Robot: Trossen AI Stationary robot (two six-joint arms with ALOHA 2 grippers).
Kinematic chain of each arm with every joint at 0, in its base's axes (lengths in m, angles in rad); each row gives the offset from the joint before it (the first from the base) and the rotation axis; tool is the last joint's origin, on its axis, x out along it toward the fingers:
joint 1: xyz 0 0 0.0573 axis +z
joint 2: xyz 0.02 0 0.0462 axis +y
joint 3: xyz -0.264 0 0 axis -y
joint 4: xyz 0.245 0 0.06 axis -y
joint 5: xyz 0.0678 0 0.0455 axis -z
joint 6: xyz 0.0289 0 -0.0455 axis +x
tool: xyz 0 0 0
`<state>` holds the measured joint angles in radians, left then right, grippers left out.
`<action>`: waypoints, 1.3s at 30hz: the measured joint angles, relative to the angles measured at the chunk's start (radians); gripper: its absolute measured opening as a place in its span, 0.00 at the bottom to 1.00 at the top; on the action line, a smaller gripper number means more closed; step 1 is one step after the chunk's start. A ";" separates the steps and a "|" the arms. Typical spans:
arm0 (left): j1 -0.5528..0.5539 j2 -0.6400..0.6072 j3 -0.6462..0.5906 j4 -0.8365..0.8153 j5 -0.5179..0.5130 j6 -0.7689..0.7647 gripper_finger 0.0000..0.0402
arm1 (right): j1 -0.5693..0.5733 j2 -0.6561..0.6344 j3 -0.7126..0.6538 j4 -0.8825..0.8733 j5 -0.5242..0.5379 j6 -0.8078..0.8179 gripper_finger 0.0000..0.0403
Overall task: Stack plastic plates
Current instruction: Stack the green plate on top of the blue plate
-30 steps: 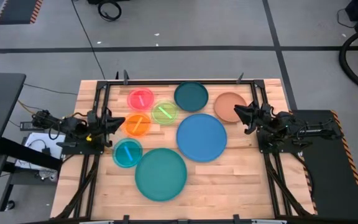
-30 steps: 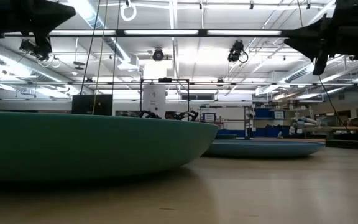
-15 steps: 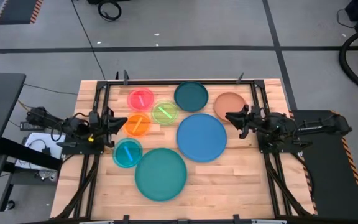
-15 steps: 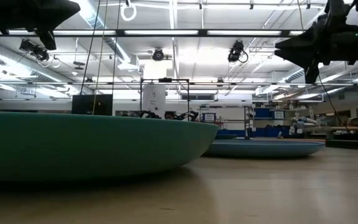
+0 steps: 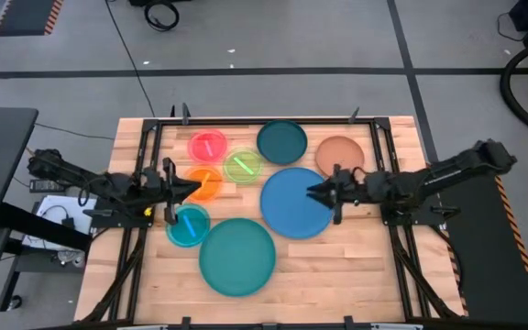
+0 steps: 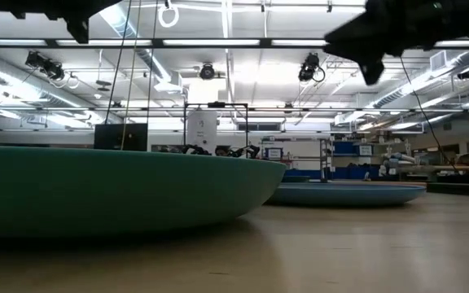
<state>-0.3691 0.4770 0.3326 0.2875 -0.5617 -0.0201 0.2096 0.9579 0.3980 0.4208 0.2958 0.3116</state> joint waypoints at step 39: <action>0.002 0.027 0.096 -0.255 -0.044 -0.100 0.33 | 0.283 1.054 1.119 -0.927 -0.148 -0.373 0.49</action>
<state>-0.3676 0.5045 0.4286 0.0326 -0.6060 -0.1203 0.4922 2.0122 1.5175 -0.5060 0.1480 -0.0609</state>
